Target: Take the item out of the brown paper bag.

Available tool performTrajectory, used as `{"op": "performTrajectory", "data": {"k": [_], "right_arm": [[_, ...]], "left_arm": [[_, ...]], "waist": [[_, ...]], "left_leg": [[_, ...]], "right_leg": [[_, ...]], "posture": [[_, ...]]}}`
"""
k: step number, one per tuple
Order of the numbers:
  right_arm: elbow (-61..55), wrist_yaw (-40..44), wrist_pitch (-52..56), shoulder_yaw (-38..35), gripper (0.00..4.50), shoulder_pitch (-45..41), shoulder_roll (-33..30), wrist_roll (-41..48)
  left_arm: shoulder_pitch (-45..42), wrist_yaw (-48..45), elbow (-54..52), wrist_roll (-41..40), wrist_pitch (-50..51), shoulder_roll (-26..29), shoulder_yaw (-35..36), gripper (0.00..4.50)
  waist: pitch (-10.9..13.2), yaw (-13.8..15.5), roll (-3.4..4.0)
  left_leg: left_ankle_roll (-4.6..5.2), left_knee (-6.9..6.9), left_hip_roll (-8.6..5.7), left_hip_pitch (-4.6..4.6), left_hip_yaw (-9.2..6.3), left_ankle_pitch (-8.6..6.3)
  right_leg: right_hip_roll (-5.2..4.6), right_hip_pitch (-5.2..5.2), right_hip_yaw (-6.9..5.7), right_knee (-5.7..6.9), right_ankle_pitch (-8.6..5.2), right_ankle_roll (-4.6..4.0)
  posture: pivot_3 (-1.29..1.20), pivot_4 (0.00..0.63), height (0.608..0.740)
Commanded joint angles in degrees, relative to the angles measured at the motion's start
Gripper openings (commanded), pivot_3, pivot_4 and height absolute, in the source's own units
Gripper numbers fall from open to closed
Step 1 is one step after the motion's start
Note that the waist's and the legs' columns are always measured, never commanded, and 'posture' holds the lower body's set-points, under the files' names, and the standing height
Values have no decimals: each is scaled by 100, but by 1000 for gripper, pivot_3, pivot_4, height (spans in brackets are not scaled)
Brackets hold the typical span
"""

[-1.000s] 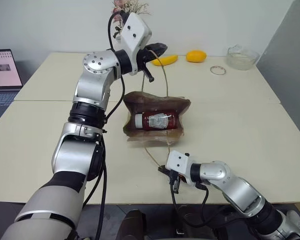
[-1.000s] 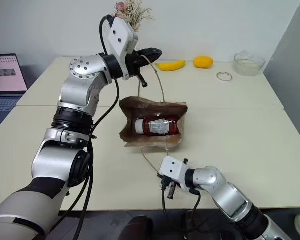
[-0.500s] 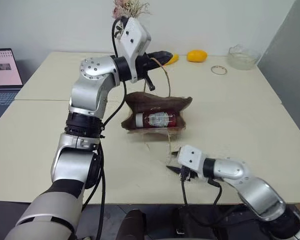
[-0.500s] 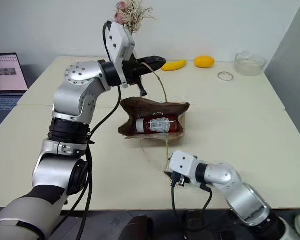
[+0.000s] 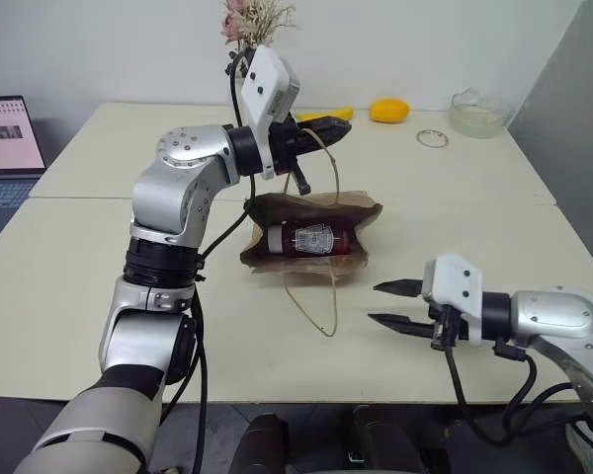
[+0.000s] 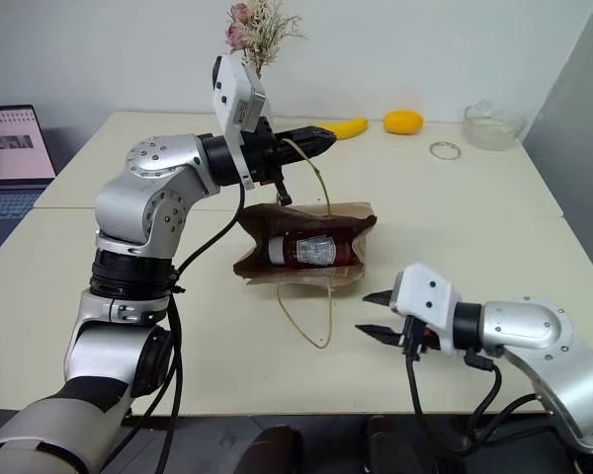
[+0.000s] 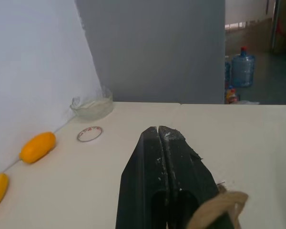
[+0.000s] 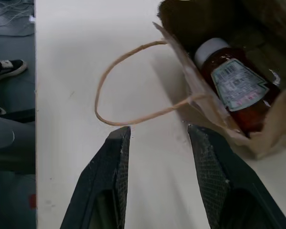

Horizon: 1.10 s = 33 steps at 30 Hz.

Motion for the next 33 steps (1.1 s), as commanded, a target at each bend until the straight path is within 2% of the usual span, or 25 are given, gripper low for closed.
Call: {"op": "performTrajectory", "data": {"k": [1,4,10,13,16,18,26,33], "right_arm": [[-89,-482,105,95,1973,-463,260,58],[17,-903,255,731,1973,-972,603,-181],[788,-1483,321,2484,1973,-2302,1328,-1186],[1682,-1752,109,3269,2600,-2877,1721,-1943],[2290,-1884,10,3576,3657,-3166,2009,-2369],[2674,-1917,-206,3908,4377,-3311,1983,-2860],[3711,-1607,-757,4675,4446,-3732,2091,-4083],[4614,-1318,-1116,4974,4446,-4090,2360,-4884]], "left_arm": [[-122,-56,-375,-246,163,135,189,0],[-109,-31,-511,-397,340,166,229,0],[-93,44,-624,-536,472,217,252,0],[-72,66,-573,-495,420,258,247,0],[-44,82,-573,-454,361,278,231,0],[-20,99,-605,-466,367,292,235,0],[15,180,-664,-486,382,343,258,0],[0,215,-657,-487,366,338,247,0]], "waist": [[0,-11,0],[0,-20,0],[1,-31,1],[1,-54,1],[1,-48,1],[1,-45,1],[1,-72,1],[1,-96,1]], "left_leg": [[0,0,1,0,0,0],[0,-1,1,2,-4,0],[-1,0,0,-2,-1,1],[-1,-1,0,-3,-3,1],[-1,0,-1,-8,-5,1],[-1,0,-3,-9,-2,1],[-1,-2,0,-12,-4,1],[0,0,-1,-7,-4,1]], "right_leg": [[1,-1,1,1,0,0],[5,-1,3,4,-1,-1],[-1,-6,6,6,-1,-2],[-1,-6,6,4,-1,-2],[-5,-8,4,3,0,-3],[-7,-9,6,1,0,-4],[-8,-12,4,0,1,-4],[-6,-13,4,11,1,-5]], "posture": [[0,150,740],[0,150,740],[0,150,740],[0,150,740],[0,150,740],[0,150,740],[0,150,740],[0,150,740]]}}
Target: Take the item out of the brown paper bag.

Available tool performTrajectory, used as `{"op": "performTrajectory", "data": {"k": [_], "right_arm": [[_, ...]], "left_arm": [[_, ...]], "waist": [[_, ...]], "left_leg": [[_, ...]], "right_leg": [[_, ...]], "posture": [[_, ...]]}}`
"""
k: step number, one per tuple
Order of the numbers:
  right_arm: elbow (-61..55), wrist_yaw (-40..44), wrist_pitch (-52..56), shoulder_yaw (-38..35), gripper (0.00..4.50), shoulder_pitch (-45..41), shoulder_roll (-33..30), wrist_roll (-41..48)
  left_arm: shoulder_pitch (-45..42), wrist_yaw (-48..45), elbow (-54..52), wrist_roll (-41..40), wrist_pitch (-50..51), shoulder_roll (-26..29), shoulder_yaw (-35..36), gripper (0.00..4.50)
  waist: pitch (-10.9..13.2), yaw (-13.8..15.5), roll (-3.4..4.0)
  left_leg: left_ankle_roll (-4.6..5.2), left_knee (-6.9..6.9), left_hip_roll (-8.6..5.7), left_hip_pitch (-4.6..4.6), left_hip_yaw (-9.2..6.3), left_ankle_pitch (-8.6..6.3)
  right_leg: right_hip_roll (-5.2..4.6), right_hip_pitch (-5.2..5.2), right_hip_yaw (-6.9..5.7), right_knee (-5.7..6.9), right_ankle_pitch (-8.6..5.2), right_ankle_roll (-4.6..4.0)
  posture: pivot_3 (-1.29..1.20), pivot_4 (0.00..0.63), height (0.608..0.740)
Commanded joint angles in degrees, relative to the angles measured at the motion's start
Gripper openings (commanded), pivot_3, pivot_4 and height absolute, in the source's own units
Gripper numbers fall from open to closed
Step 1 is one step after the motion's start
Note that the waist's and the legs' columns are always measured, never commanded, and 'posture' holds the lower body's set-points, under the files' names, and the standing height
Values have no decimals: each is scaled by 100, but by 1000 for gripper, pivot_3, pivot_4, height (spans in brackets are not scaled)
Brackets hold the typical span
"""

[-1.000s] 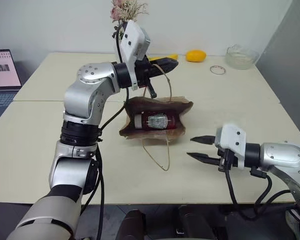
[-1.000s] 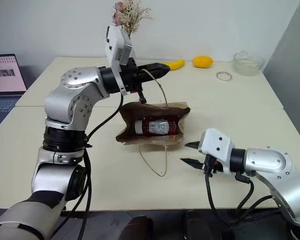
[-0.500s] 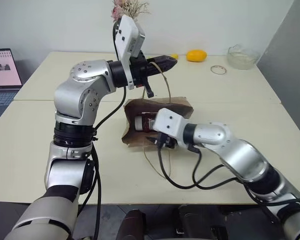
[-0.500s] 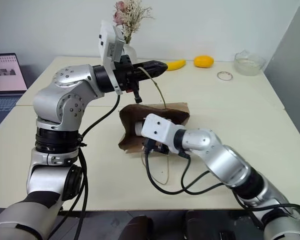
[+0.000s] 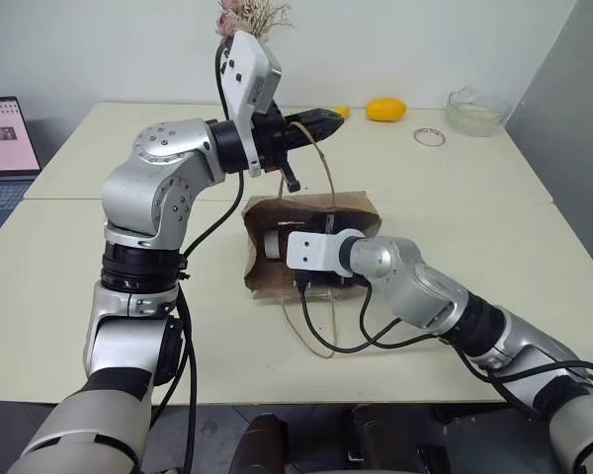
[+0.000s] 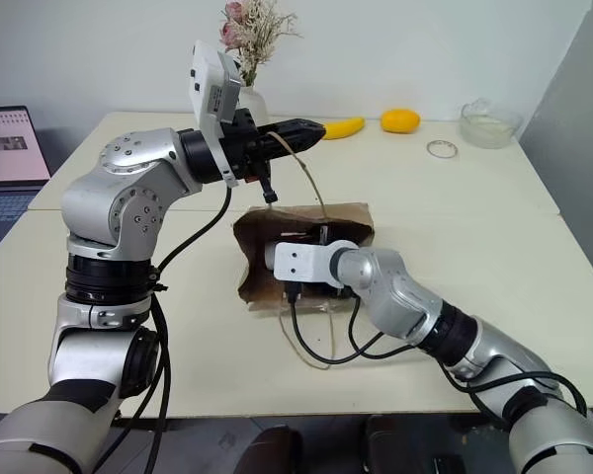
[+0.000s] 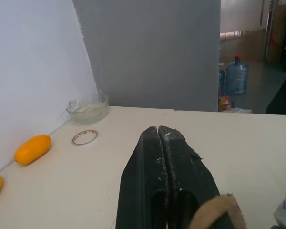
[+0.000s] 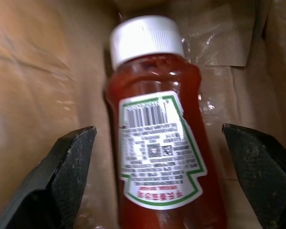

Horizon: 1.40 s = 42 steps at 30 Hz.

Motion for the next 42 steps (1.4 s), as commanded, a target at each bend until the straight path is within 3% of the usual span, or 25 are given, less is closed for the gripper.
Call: {"op": "performTrajectory", "data": {"k": [1,8,12,13,21,33,36,39,42], "right_arm": [[367,92,-253,4,4446,-151,169,-371],[1206,139,-576,-172,4446,-156,508,-783],[1025,236,-625,-346,3333,-31,539,-875],[884,295,-626,-406,3234,21,515,-883],[-533,901,-563,-1107,3221,420,317,-571],[-1908,2010,-633,-2638,3221,978,-66,1419],[-1938,2073,-754,-2687,3221,943,-197,1568],[-1703,2076,-1202,-2289,3221,786,-601,1025],[-1738,2097,-1236,-2331,3221,795,-536,1255]], "left_arm": [[-96,47,-192,-40,-92,35,112,0],[-81,51,-184,-14,-114,47,100,0],[-56,48,-160,27,-145,91,103,0],[-48,48,-137,50,-170,102,99,0],[32,23,90,292,-428,211,40,0],[38,65,411,633,-780,236,2,0],[19,75,472,681,-823,213,14,0],[-11,80,511,708,-855,185,20,0],[-32,81,536,734,-900,170,1,0]], "waist": [[0,-5,0],[0,-13,0],[0,-16,0],[0,-16,0],[1,-24,1],[1,-23,1],[1,-24,1],[1,-21,1],[2,-24,1]], "left_leg": [[0,0,0,0,0,0],[0,1,-1,1,2,0],[-1,1,0,3,-1,0],[-1,1,0,3,-2,0],[-1,0,-1,2,-1,0],[-1,1,-3,2,-3,0],[-1,1,-1,3,-4,0],[-1,1,-3,4,-3,0],[-1,1,-4,4,4,0]], "right_leg": [[0,0,0,0,0,0],[-2,0,4,3,0,-1],[-1,0,2,10,0,-1],[-1,-1,2,12,0,-1],[-2,-10,2,26,-1,-1],[-2,-10,-2,30,-2,-2],[-1,-10,-3,31,-2,-2],[-1,-10,-3,31,-2,-2],[-2,-10,-3,28,-2,-1]], "posture": [[0,150,740],[0,150,740],[0,150,740],[0,150,740],[0,150,740],[0,150,740],[0,150,740],[0,150,740],[0,150,740]]}}
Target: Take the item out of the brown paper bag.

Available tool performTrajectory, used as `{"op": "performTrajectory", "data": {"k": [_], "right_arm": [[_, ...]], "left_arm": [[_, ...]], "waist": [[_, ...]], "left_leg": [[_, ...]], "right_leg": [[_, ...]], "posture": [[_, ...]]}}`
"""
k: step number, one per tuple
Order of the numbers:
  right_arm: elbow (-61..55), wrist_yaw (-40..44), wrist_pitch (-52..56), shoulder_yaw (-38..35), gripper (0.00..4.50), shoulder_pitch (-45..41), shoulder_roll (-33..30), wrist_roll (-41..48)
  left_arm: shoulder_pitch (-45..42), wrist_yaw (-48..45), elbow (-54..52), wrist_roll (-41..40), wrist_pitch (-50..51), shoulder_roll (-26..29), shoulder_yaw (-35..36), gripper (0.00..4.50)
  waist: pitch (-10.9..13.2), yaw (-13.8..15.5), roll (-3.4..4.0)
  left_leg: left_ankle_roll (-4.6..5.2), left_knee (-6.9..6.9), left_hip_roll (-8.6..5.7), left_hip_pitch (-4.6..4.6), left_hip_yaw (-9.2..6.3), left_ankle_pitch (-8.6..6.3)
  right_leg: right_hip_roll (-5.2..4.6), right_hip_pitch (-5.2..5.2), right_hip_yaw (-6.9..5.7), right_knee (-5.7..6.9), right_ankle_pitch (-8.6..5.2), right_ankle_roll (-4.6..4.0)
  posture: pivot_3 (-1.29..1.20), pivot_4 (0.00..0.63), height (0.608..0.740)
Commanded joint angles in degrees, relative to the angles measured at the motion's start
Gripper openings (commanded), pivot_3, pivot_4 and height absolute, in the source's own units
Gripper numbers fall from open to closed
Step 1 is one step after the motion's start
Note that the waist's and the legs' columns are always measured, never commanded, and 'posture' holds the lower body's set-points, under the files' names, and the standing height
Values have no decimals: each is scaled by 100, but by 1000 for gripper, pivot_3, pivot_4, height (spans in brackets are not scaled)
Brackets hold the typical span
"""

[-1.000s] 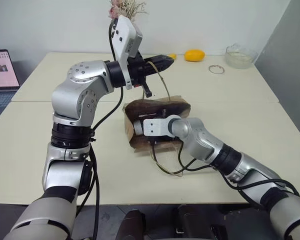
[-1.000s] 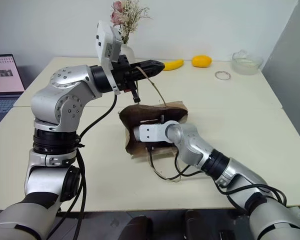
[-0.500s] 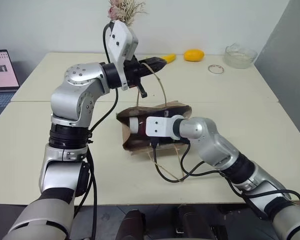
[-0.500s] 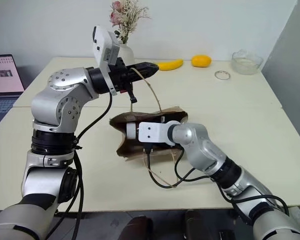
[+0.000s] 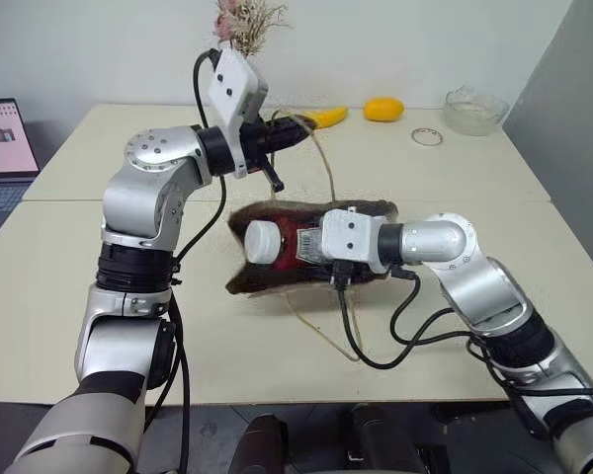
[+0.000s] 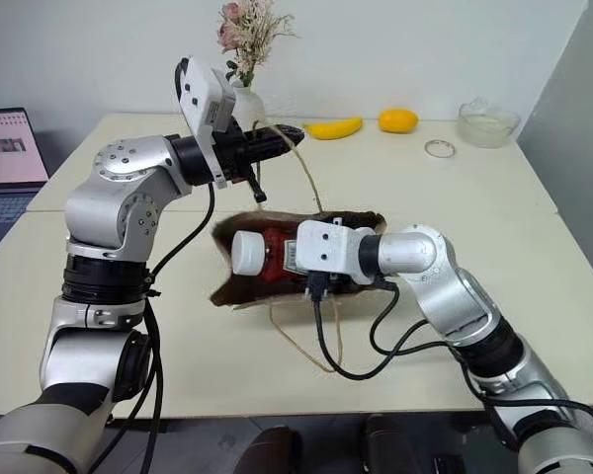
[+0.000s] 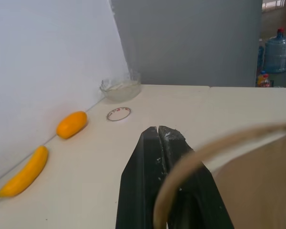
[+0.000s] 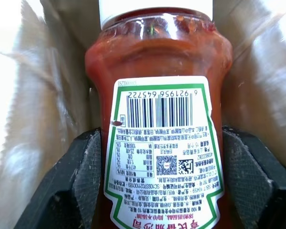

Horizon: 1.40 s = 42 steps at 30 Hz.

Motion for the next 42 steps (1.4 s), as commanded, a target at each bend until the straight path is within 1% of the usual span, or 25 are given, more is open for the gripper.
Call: {"op": "performTrajectory", "data": {"k": [1,3,7,11,14,16,18,20,21,23,24,26,27,29,31,32,34,38,42], "right_arm": [[-252,46,-168,-220,3221,-156,147,283],[-397,93,-22,-551,3221,-167,258,697],[-706,44,778,-1557,3221,-256,722,2122],[-665,-10,1329,-2267,3221,-293,768,3041],[-637,-308,1704,-2844,3221,-384,907,3744],[-677,-547,1963,-3105,3221,-433,1026,4197],[-677,-919,2224,-3482,3221,-500,1251,4776],[-542,-1333,2316,-3849,3221,-607,1381,5109],[-396,-1573,2251,-4045,3221,-683,1388,5128],[-46,-1974,2051,-4328,3221,-813,1277,5014],[91,-2018,1884,-4303,3221,-806,1084,4787],[809,-1893,986,-3674,3221,-502,-77,3330],[1112,-1801,586,-3347,3221,-346,-557,2774],[1512,-1730,92,-2954,3220,-204,-1036,2273],[2228,-1822,-459,-2410,3220,-36,-1520,1393],[2558,-1854,-627,-2183,3220,40,-1675,1036],[2940,-1852,-832,-1883,3220,155,-1807,644],[3148,-1496,-1134,-1600,3220,460,-1856,400],[3285,-1200,-1186,-1407,3220,641,-1932,147]], "left_arm": [[-165,26,-84,28,-147,-19,27,0],[-171,30,-64,42,-154,-16,27,0],[-160,46,-45,62,-171,-26,13,0],[-148,77,-61,66,-169,-56,-8,0],[-139,84,-50,71,-177,-57,-6,0],[-142,88,-42,80,-173,-64,0,0],[-144,93,-52,76,-155,-73,10,0],[-147,95,-51,76,-156,-77,11,0],[-147,95,-55,75,-155,-77,11,0],[-146,95,-54,77,-158,-74,10,0],[-142,95,-56,78,-157,-74,10,0],[-118,91,-72,82,-158,-55,13,0],[-111,89,-74,86,-160,-50,13,0],[-110,90,-69,89,-163,-46,12,0],[-95,98,-71,86,-171,-39,6,0],[-83,102,-78,84,-174,-37,3,0],[-67,110,-97,88,-171,-45,2,0],[-37,116,-121,93,-163,-49,12,0],[-22,122,-114,99,-169,-44,19,0]], "waist": [[0,-1,-1],[1,-5,0],[2,-3,0],[2,2,0],[2,2,0],[2,3,0],[2,2,0],[4,0,2],[4,0,3],[4,1,3],[4,1,3],[4,26,3],[3,60,2],[3,106,0],[3,98,2],[3,82,2],[3,49,2],[4,-3,3],[5,-8,4]], "left_leg": [[0,-1,0,0,0,0],[0,-2,4,-1,-3,0],[0,-2,7,-3,-9,0],[0,0,4,1,-8,0],[0,0,0,2,-8,0],[0,-1,1,2,-7,0],[0,-2,4,1,-7,0],[0,-3,8,1,-7,0],[0,-4,8,2,-8,0],[0,-3,6,2,-8,0],[0,-3,6,2,-7,0],[1,-3,-2,1,-4,0],[1,-3,-12,-1,-1,0],[3,-4,-14,-5,18,-1],[4,-11,-10,-17,46,-1],[4,-11,-8,-17,55,-2],[4,-11,-1,-20,68,-2],[4,-13,17,-57,84,-1],[4,-13,17,-64,82,-1]], "right_leg": [[0,-1,1,0,0,0],[1,-1,2,0,0,-1],[0,-2,1,2,0,-1],[-9,4,0,4,1,-2],[-10,6,1,4,1,-2],[-10,5,3,3,1,-2],[-11,3,3,4,1,-2],[-19,1,3,6,1,-3],[-19,1,3,7,1,-3],[-20,0,2,10,1,-3],[-20,1,2,10,1,-3],[-18,2,2,6,0,-2],[-14,4,0,2,0,-1],[-15,17,-3,-34,-1,1],[-11,7,6,-51,3,6],[-11,4,11,-51,3,6],[-12,-4,19,-51,3,5],[-11,-35,20,-47,13,-13],[-5,-44,15,-43,12,-12]], "posture": [[0,150,740],[0,150,740],[0,150,740],[0,150,740],[0,150,740],[0,150,740],[0,150,740],[0,150,740],[0,150,740],[0,150,740],[0,150,740],[0,150,740],[0,150,740],[0,150,740],[0,150,740],[0,150,740],[0,150,740],[0,150,740],[0,150,740]]}}
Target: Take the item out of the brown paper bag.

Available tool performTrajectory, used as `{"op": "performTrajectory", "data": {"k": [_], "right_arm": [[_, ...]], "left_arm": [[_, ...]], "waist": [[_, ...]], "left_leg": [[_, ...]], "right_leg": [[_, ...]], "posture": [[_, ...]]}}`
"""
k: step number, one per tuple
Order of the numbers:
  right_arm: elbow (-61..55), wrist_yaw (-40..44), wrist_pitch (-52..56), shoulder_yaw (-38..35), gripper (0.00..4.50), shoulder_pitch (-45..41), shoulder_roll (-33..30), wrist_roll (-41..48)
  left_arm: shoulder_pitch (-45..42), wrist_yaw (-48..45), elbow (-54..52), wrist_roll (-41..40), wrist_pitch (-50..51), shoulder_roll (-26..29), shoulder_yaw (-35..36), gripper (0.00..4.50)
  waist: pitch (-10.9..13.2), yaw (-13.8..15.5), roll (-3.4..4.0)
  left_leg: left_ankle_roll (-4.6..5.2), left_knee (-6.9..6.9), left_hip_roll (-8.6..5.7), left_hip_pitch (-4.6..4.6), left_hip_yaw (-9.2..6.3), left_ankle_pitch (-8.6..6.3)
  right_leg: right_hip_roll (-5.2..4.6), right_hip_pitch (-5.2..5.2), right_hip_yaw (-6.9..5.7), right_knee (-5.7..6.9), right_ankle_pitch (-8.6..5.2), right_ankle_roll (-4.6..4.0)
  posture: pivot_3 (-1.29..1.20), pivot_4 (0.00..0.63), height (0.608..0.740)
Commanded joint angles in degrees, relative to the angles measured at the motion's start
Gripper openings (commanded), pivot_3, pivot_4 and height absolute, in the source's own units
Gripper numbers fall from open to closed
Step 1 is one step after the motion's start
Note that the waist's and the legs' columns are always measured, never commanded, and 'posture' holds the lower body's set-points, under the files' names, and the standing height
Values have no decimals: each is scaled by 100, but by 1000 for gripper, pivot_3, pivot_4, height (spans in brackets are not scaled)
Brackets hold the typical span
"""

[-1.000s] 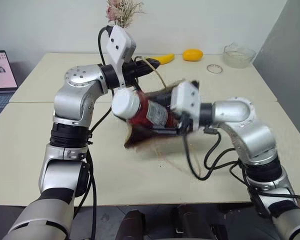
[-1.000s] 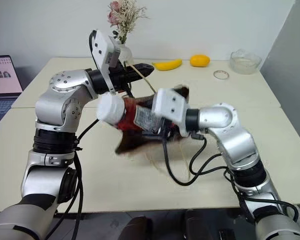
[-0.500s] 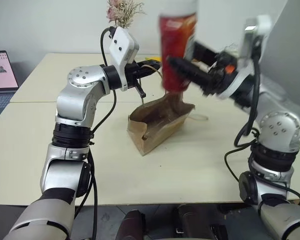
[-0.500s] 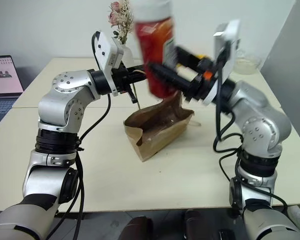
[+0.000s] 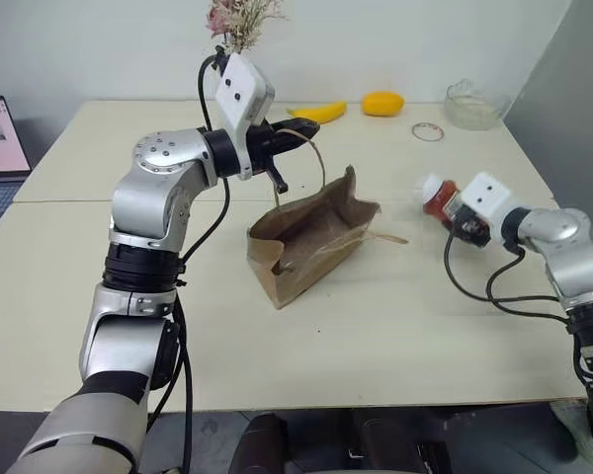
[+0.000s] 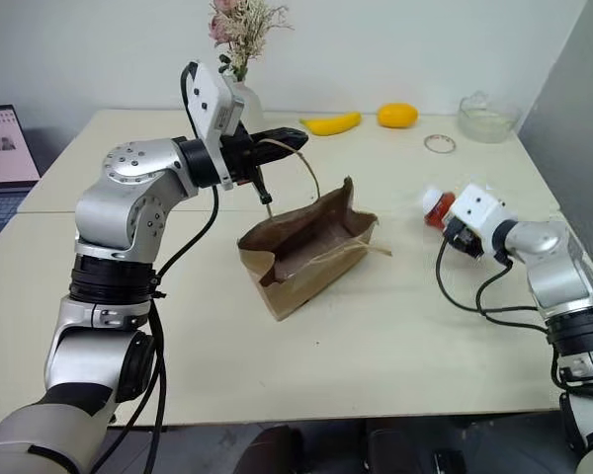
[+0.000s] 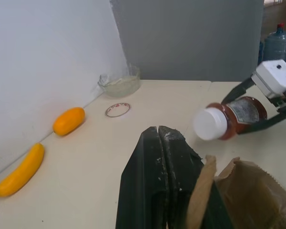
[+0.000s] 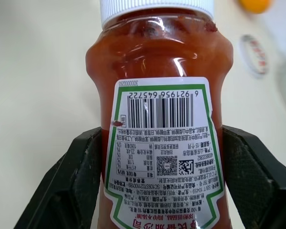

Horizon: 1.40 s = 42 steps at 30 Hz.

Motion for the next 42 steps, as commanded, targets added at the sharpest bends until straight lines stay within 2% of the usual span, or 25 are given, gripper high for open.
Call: {"op": "performTrajectory", "data": {"k": [1,2,4,6,11,15,18,20,24,30,32,34,39,42], "right_arm": [[-63,225,-127,-80,3220,1,-171,-156],[-61,308,-154,-53,3220,34,-193,-191],[-109,425,-210,-51,3944,108,-226,-215],[-201,556,-221,-97,4480,188,-273,-196],[-1011,819,-52,-608,4480,536,-499,161],[-3010,1249,934,-2060,4480,1572,-404,1840],[-4517,913,1988,-2851,4480,2285,65,3091],[-5046,543,2382,-3008,4480,2429,305,3434],[-5497,-102,2701,-2814,4500,2287,721,3700],[-5491,-332,2789,-2531,4500,2065,805,3872],[-5420,-380,2774,-2468,4500,2021,812,3903],[-5370,-373,2732,-2407,4500,2045,800,3887],[-5468,-469,2560,-2403,4500,2283,868,3822],[-5586,-667,2226,-2466,4500,2515,1021,3665]], "left_arm": [[-23,51,-169,-17,-61,46,112,0],[-14,52,-175,-19,-59,46,112,0],[4,52,-185,-25,-53,46,113,0],[19,45,-180,-28,-55,49,115,0],[52,34,-163,-25,-47,63,114,0],[138,10,-154,28,-24,199,128,0],[211,-44,-75,-3,45,369,198,0],[252,-96,-13,1,57,486,197,0],[307,-284,231,145,-2,752,68,815],[340,-376,428,213,-102,888,113,2677],[431,-388,271,118,8,899,190,3384],[554,-387,85,5,136,927,297,3885],[1245,-75,-785,-477,504,1031,1049,3885],[1738,421,-1393,-473,561,1020,1408,3885]], "waist": [[0,7,1],[0,11,1],[0,15,0],[0,17,0],[0,31,1],[0,69,1],[0,76,1],[0,72,1],[0,67,1],[0,66,1],[0,75,1],[0,79,1],[0,55,2],[0,61,1]], "left_leg": [[0,1,-1,-1,-2,0],[0,4,-3,-2,-1,0],[0,10,-5,-2,-1,0],[0,14,-7,-1,0,0],[0,19,-6,0,-8,1],[-1,16,-4,-1,-26,1],[-1,12,3,11,-57,0],[-2,13,2,25,-67,0],[-2,14,-8,68,-57,1],[0,13,-11,70,-44,3],[1,12,-9,55,-47,2],[1,11,-8,51,-49,2],[1,8,-3,51,-49,2],[1,8,1,53,-53,2]], "right_leg": [[1,0,-2,1,-3,6],[0,1,-1,1,-7,12],[-3,5,-1,-2,-11,21],[-4,8,-2,-2,-11,23],[-4,13,-5,-1,-10,24],[-3,13,-11,5,-10,23],[-3,32,-20,0,-10,23],[-5,41,-19,1,-10,24],[-4,71,-14,4,-8,28],[-4,71,-14,1,-4,31],[-4,62,-10,-2,-5,31],[-4,60,-7,-5,-5,31],[-4,57,-4,-5,-5,31],[-9,59,-7,-4,-5,31]], "posture": [[0,150,740],[0,150,740],[0,150,740],[0,150,740],[0,150,740],[0,150,740],[0,150,740],[0,150,740],[0,150,740],[0,150,740],[0,150,740],[0,150,740],[0,150,740],[0,150,740]]}}
